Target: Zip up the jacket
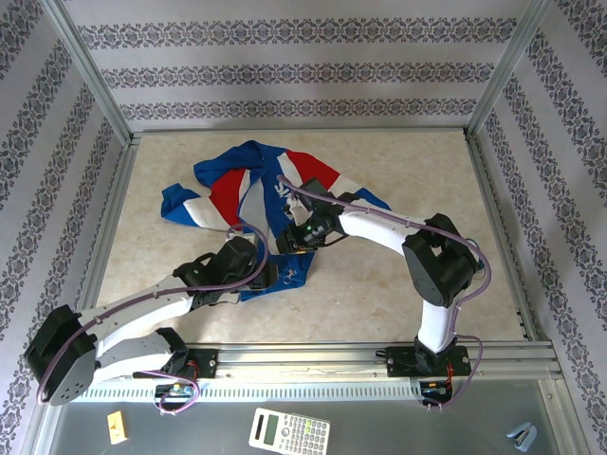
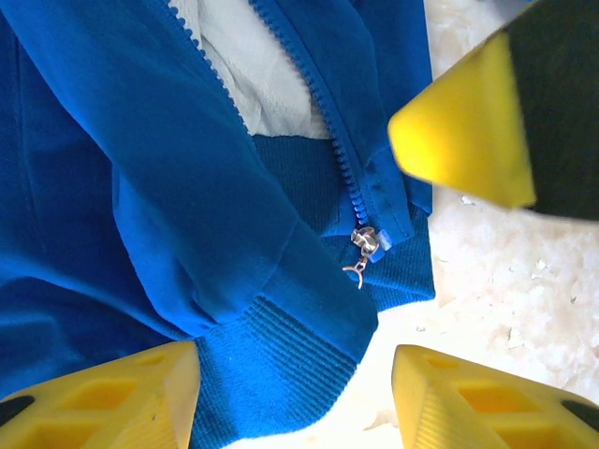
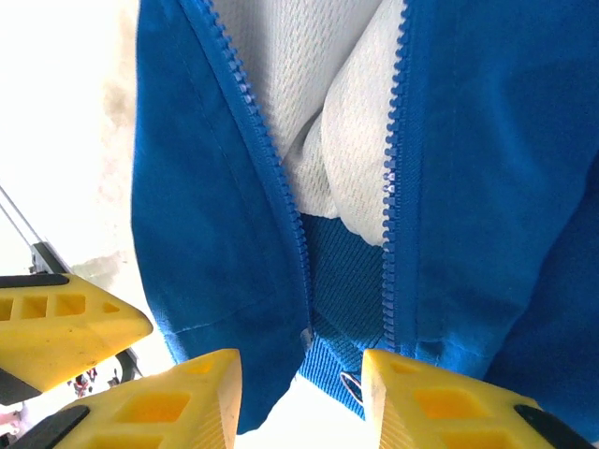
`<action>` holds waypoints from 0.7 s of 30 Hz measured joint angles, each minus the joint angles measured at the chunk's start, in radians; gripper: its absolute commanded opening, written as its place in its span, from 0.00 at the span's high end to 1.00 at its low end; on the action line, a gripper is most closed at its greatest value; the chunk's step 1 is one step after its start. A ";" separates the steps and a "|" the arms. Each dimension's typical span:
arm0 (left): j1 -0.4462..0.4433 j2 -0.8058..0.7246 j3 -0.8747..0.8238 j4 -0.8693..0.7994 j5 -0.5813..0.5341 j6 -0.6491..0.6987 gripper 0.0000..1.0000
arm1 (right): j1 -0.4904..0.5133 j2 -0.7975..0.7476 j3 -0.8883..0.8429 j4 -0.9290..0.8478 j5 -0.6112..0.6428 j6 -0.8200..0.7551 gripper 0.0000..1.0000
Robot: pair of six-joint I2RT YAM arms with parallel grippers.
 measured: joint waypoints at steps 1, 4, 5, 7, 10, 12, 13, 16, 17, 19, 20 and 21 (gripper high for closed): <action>0.000 0.020 0.007 0.000 0.002 -0.009 0.41 | 0.003 0.005 0.000 0.000 0.000 0.000 0.62; 0.000 0.104 0.047 -0.008 -0.004 -0.034 0.40 | 0.005 0.015 0.000 0.000 0.000 0.003 0.62; 0.000 0.135 0.064 -0.013 -0.010 -0.042 0.40 | 0.005 0.015 0.000 0.000 0.000 0.003 0.62; 0.000 0.176 0.085 -0.030 -0.026 -0.056 0.45 | 0.005 0.015 0.000 0.000 0.000 0.003 0.62; 0.008 0.198 0.092 -0.066 -0.040 -0.069 0.58 | 0.005 0.015 0.000 0.000 0.000 0.003 0.62; 0.029 0.181 0.078 -0.087 -0.039 -0.079 0.64 | 0.005 0.015 0.000 0.000 0.000 0.003 0.62; 0.043 0.164 0.064 -0.090 -0.037 -0.082 0.65 | 0.005 0.015 0.000 0.000 0.000 0.003 0.62; 0.102 0.078 -0.002 -0.113 -0.029 -0.090 0.65 | 0.005 0.015 0.000 0.001 0.000 0.003 0.62; 0.122 0.045 -0.027 -0.122 -0.025 -0.091 0.65 | 0.005 0.015 0.000 0.000 0.000 0.003 0.62; 0.155 -0.011 -0.072 -0.133 -0.022 -0.094 0.64 | 0.005 0.015 0.000 0.003 0.000 0.007 0.62; 0.167 -0.031 -0.090 -0.134 -0.017 -0.095 0.64 | 0.005 0.015 0.000 0.005 0.000 0.008 0.62; 0.179 -0.049 -0.109 -0.136 -0.010 -0.096 0.64 | 0.006 0.015 0.000 0.006 -0.003 0.010 0.62</action>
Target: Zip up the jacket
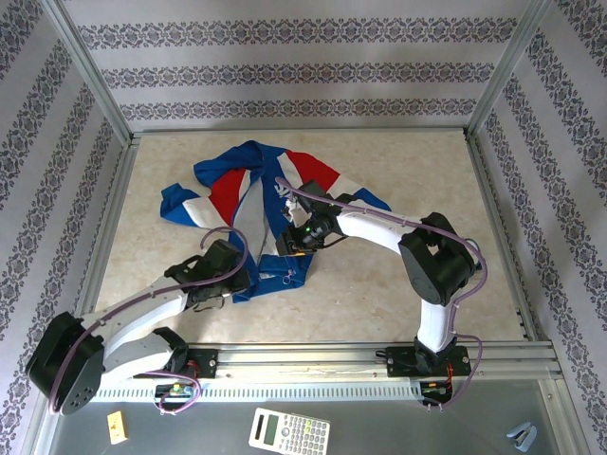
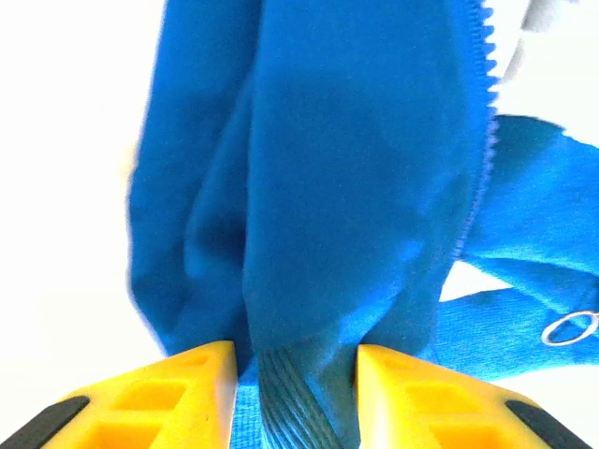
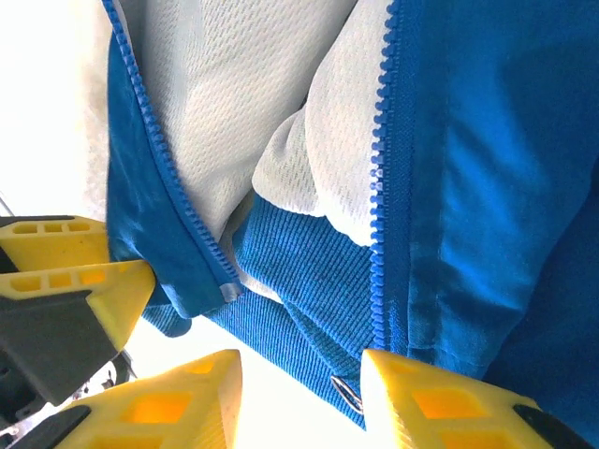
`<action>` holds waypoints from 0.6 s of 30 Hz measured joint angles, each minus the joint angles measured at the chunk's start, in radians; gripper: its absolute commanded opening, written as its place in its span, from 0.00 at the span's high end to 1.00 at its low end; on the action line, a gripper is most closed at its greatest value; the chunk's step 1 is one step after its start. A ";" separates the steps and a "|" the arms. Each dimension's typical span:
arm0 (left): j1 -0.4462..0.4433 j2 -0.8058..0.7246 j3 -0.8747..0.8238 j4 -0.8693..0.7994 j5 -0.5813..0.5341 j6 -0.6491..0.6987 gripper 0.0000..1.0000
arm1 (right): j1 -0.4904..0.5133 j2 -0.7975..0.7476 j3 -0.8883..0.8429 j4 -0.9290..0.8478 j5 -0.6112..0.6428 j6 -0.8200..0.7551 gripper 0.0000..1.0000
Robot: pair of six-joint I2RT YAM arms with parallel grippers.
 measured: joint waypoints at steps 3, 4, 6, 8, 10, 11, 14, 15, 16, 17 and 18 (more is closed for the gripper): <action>0.033 -0.024 -0.040 0.000 0.021 -0.005 0.64 | 0.009 0.000 0.004 0.005 -0.004 0.009 0.62; 0.044 -0.028 -0.050 0.000 0.030 -0.006 0.64 | 0.014 0.000 0.006 0.008 -0.006 0.015 0.62; 0.055 -0.032 -0.062 0.002 0.042 -0.010 0.64 | 0.027 0.003 0.012 0.017 -0.014 0.023 0.62; 0.062 -0.037 -0.068 0.005 0.055 -0.013 0.65 | 0.042 0.010 0.019 0.030 -0.024 0.032 0.62; 0.069 -0.040 -0.070 0.005 0.064 -0.013 0.65 | 0.058 0.015 0.019 0.048 -0.031 0.043 0.62; 0.071 -0.042 -0.071 0.005 0.066 -0.013 0.65 | 0.064 0.018 0.019 0.054 -0.035 0.048 0.62; 0.078 -0.043 -0.074 0.013 0.078 -0.013 0.65 | 0.081 0.032 0.019 0.082 -0.055 0.062 0.62; 0.081 -0.043 -0.077 0.016 0.084 -0.013 0.65 | 0.085 0.037 0.019 0.089 -0.062 0.069 0.62; 0.082 -0.045 -0.081 0.019 0.086 -0.014 0.65 | 0.090 0.043 0.019 0.099 -0.070 0.075 0.62; 0.083 -0.046 -0.084 0.023 0.088 -0.014 0.65 | 0.093 0.048 0.019 0.107 -0.076 0.079 0.62; 0.083 -0.047 -0.087 0.026 0.091 -0.014 0.65 | 0.098 0.055 0.019 0.116 -0.080 0.083 0.62</action>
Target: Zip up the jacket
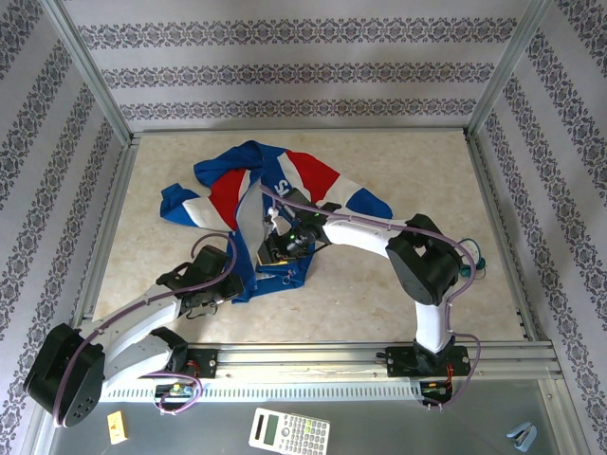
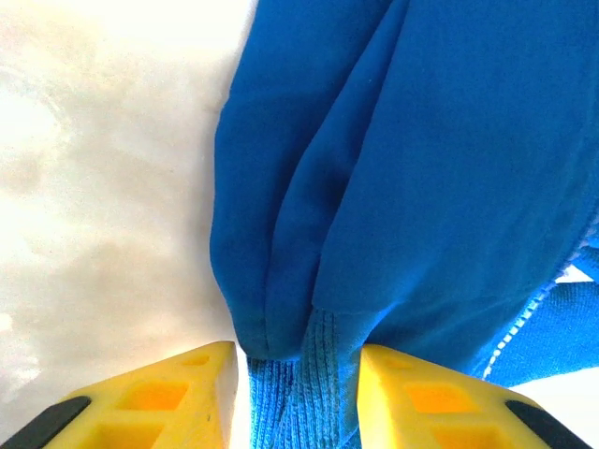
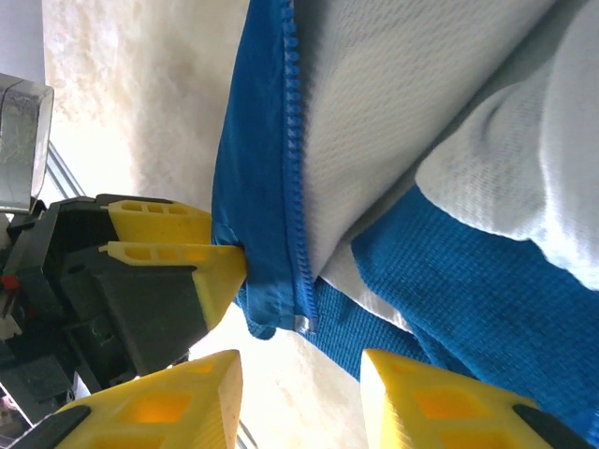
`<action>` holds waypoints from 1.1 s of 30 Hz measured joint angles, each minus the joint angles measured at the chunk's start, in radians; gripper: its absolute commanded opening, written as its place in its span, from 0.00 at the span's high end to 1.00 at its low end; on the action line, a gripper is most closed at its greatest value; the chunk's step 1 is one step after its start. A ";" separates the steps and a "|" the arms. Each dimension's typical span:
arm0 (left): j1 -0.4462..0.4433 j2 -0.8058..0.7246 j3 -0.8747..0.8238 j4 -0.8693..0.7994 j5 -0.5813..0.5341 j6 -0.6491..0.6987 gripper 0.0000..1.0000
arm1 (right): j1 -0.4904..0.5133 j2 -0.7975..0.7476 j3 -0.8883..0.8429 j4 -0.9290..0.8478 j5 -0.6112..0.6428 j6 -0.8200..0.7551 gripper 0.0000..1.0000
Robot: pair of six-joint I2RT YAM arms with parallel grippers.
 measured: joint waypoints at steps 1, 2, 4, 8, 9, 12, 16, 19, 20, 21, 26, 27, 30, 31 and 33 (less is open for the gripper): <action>0.001 -0.001 -0.002 0.002 0.001 0.000 0.65 | 0.004 0.006 0.000 0.008 -0.006 0.006 0.62; 0.004 -0.003 -0.005 0.006 0.005 0.000 0.65 | 0.008 0.012 0.000 0.016 -0.010 0.013 0.62; 0.006 -0.007 -0.010 0.012 0.008 0.000 0.65 | 0.016 0.025 0.000 0.028 -0.018 0.019 0.62; 0.006 -0.014 -0.016 0.017 0.016 0.000 0.66 | 0.033 0.052 0.000 0.056 -0.032 0.035 0.62; 0.006 -0.016 -0.016 0.018 0.017 0.000 0.66 | 0.039 0.059 0.000 0.066 -0.036 0.040 0.62; 0.006 -0.019 -0.016 0.020 0.020 0.000 0.66 | 0.048 0.084 0.001 0.093 -0.049 0.055 0.62; 0.006 -0.019 -0.018 0.023 0.024 0.000 0.66 | 0.063 0.123 0.021 0.128 -0.059 0.076 0.62; 0.010 -0.019 -0.018 0.024 0.027 0.000 0.66 | 0.070 0.147 0.043 0.140 -0.068 0.089 0.63; 0.012 -0.019 -0.019 0.024 0.027 0.000 0.66 | 0.070 0.155 0.050 0.144 -0.072 0.093 0.64; 0.012 -0.019 -0.019 0.024 0.027 0.000 0.66 | 0.070 0.161 0.053 0.148 -0.074 0.094 0.65; 0.012 -0.019 -0.022 0.028 0.028 0.000 0.66 | 0.070 0.175 0.063 0.153 -0.077 0.105 0.75; 0.012 -0.019 -0.022 0.029 0.028 0.000 0.66 | 0.070 0.175 0.063 0.155 -0.077 0.105 0.75; 0.012 -0.019 -0.023 0.030 0.031 0.000 0.66 | 0.070 0.175 0.063 0.156 -0.077 0.108 0.71; 0.012 -0.019 -0.023 0.030 0.031 0.000 0.66 | 0.070 0.175 0.063 0.156 -0.077 0.108 0.66; 0.012 -0.019 -0.023 0.031 0.031 0.000 0.66 | 0.070 0.175 0.063 0.156 -0.073 0.107 0.59</action>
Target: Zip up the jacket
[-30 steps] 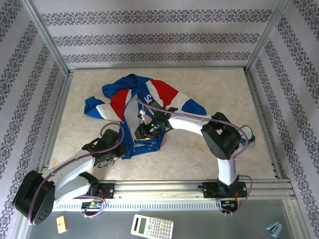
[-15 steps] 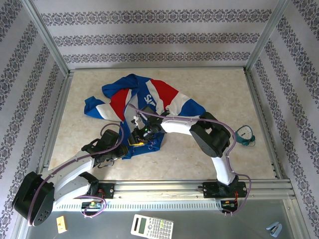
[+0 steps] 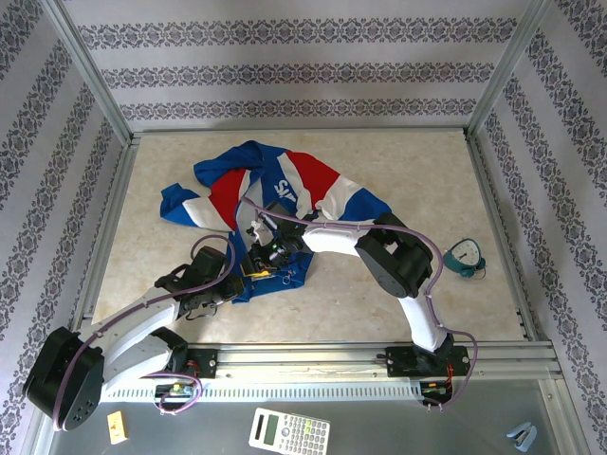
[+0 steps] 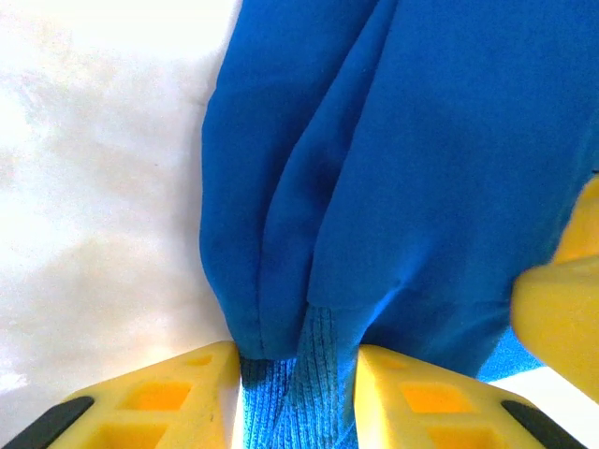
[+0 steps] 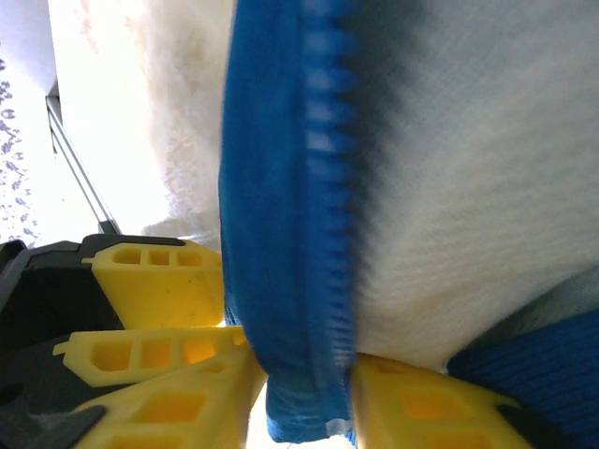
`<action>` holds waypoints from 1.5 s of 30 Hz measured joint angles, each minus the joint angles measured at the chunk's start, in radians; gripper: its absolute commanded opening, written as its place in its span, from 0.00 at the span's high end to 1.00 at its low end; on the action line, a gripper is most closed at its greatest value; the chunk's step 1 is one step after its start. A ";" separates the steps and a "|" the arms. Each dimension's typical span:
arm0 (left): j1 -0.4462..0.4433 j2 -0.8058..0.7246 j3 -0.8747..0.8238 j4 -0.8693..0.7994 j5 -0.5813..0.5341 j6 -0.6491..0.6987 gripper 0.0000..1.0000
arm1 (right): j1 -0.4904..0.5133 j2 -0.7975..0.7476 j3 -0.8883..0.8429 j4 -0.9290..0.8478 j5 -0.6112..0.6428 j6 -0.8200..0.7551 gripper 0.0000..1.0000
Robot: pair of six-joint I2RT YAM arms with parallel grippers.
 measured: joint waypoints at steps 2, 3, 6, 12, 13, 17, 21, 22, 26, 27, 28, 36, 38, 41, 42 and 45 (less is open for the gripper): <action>0.000 0.000 0.000 0.000 0.000 0.000 0.66 | 0.000 0.000 0.000 0.000 0.003 -0.003 0.56; 0.000 0.000 0.000 0.000 0.001 0.000 0.66 | 0.000 0.000 0.000 0.000 0.004 -0.004 0.55; 0.000 0.003 0.000 0.000 0.004 0.000 0.66 | 0.000 0.000 0.000 0.004 0.004 -0.003 0.54; 0.000 0.005 0.000 0.000 0.007 0.001 0.66 | 0.000 0.000 0.001 0.023 0.003 -0.002 0.53; 0.001 0.005 0.000 0.000 0.008 0.001 0.66 | 0.000 0.000 0.001 0.025 0.003 -0.002 0.53; 0.007 0.009 0.000 0.001 0.015 0.001 0.66 | 0.000 -0.001 0.001 0.034 0.001 -0.003 0.54; 0.011 0.010 0.000 0.001 0.023 0.001 0.66 | 0.000 -0.019 -0.014 0.042 0.000 -0.004 0.56; 0.013 0.010 0.000 0.001 0.024 0.002 0.66 | 0.000 -0.029 -0.021 0.042 0.001 -0.004 0.56; 0.014 0.010 0.000 0.001 0.030 0.005 0.66 | 0.000 -0.069 -0.042 0.045 0.000 -0.010 0.57; 0.014 0.010 0.000 0.001 0.030 0.006 0.66 | 0.000 -0.078 -0.044 0.045 0.001 -0.010 0.58; 0.015 0.010 0.000 0.001 0.031 0.008 0.66 | 0.000 -0.084 -0.046 0.045 0.000 -0.011 0.58; 0.020 0.010 -0.001 0.002 0.042 0.016 0.66 | 0.000 -0.098 -0.047 0.049 0.000 -0.011 0.60; 0.022 0.010 -0.005 0.007 0.045 0.016 0.66 | 0.000 -0.098 -0.047 0.049 0.000 -0.011 0.60; 0.026 0.010 -0.007 0.011 0.048 0.016 0.66 | 0.000 -0.098 -0.047 0.049 0.000 -0.011 0.61; 0.026 0.010 -0.007 0.012 0.049 0.016 0.66 | 0.000 -0.098 -0.047 0.049 0.000 -0.011 0.61; 0.026 0.010 -0.008 0.013 0.051 0.019 0.66 | 0.000 -0.089 -0.047 0.049 0.000 -0.011 0.61</action>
